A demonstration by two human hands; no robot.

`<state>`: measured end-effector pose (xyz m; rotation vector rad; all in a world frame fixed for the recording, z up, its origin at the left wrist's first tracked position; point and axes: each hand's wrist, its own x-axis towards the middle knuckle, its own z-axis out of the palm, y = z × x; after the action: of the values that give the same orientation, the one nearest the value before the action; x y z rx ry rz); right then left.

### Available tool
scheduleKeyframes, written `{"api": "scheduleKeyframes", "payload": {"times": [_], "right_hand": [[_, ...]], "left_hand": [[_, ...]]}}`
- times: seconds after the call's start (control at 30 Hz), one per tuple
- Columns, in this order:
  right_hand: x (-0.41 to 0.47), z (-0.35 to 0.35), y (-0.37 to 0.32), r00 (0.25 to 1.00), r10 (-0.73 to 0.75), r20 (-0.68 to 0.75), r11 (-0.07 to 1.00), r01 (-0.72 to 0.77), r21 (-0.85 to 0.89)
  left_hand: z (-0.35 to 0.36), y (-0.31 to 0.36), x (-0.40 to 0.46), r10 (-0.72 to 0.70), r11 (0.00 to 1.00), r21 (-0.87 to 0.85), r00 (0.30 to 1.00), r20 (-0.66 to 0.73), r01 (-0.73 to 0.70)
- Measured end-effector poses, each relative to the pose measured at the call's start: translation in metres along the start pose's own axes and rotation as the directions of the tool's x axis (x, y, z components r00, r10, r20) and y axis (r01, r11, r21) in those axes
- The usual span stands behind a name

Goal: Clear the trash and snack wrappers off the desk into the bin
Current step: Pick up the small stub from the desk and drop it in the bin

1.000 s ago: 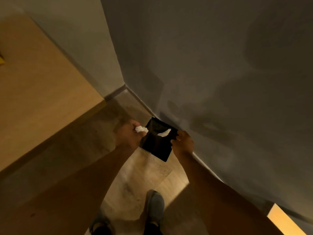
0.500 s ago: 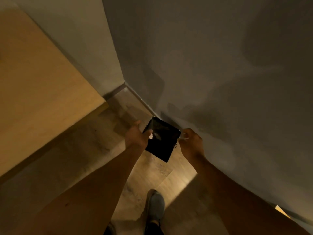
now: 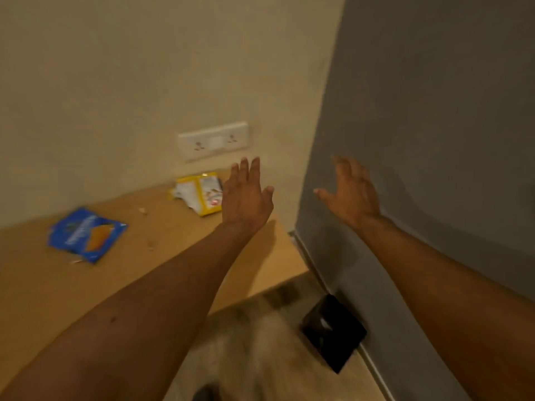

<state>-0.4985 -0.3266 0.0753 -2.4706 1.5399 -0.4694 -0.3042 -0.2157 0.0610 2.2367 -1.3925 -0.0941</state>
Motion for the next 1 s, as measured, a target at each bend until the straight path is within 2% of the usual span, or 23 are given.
{"api": "scheduleKeyframes", "payload": {"times": [0.07, 0.13, 0.2, 0.33, 0.43, 0.53, 0.7, 0.83, 0.9, 1.0], "right_hand": [[0.015, 0.000, -0.048, 0.999, -0.038, 0.020, 0.998, 0.037, 0.054], [0.015, 0.020, -0.115, 0.989, -0.120, 0.083, 0.986, 0.109, 0.124], [0.004, 0.041, -0.152, 0.977, -0.157, 0.145, 0.977, 0.133, 0.166], [-0.040, 0.111, -0.222, 0.904, -0.250, 0.348, 0.960, 0.186, 0.208], [-0.069, 0.157, -0.255, 0.838, -0.280, 0.467, 0.955, 0.197, 0.220], [-0.080, 0.199, -0.291, 0.793, -0.280, 0.540, 0.958, 0.192, 0.215], [-0.070, 0.247, -0.341, 0.760, -0.161, 0.630, 0.986, 0.090, 0.144], [-0.055, 0.275, -0.356, 0.803, -0.065, 0.592, 0.997, 0.029, 0.069], [-0.052, 0.283, -0.357, 0.841, -0.068, 0.537, 0.998, 0.062, 0.029], [-0.047, 0.286, -0.355, 0.849, -0.112, 0.516, 0.991, 0.136, -0.007]], "left_hand": [[-0.034, -0.036, -0.004, -0.052, 0.998, 0.025, 0.999, -0.004, 0.053], [-0.068, -0.098, -0.029, -0.181, 0.982, 0.042, 0.983, -0.016, 0.182], [-0.078, -0.140, -0.055, -0.274, 0.960, 0.060, 0.962, 0.022, 0.272], [-0.097, -0.233, -0.105, -0.453, 0.891, 0.085, 0.888, 0.080, 0.446], [-0.102, -0.282, -0.123, -0.514, 0.857, 0.052, 0.855, 0.061, 0.512], [-0.101, -0.317, -0.125, -0.504, 0.863, 0.059, 0.859, 0.082, 0.501], [-0.098, -0.346, -0.114, -0.494, 0.869, 0.048, 0.860, 0.131, 0.492], [-0.095, -0.365, -0.094, -0.430, 0.902, 0.023, 0.894, 0.128, 0.431], [-0.093, -0.375, -0.077, -0.391, 0.920, 0.015, 0.916, 0.085, 0.392], [-0.086, -0.386, -0.039, -0.307, 0.950, 0.080, 0.949, 0.076, 0.301]]}}
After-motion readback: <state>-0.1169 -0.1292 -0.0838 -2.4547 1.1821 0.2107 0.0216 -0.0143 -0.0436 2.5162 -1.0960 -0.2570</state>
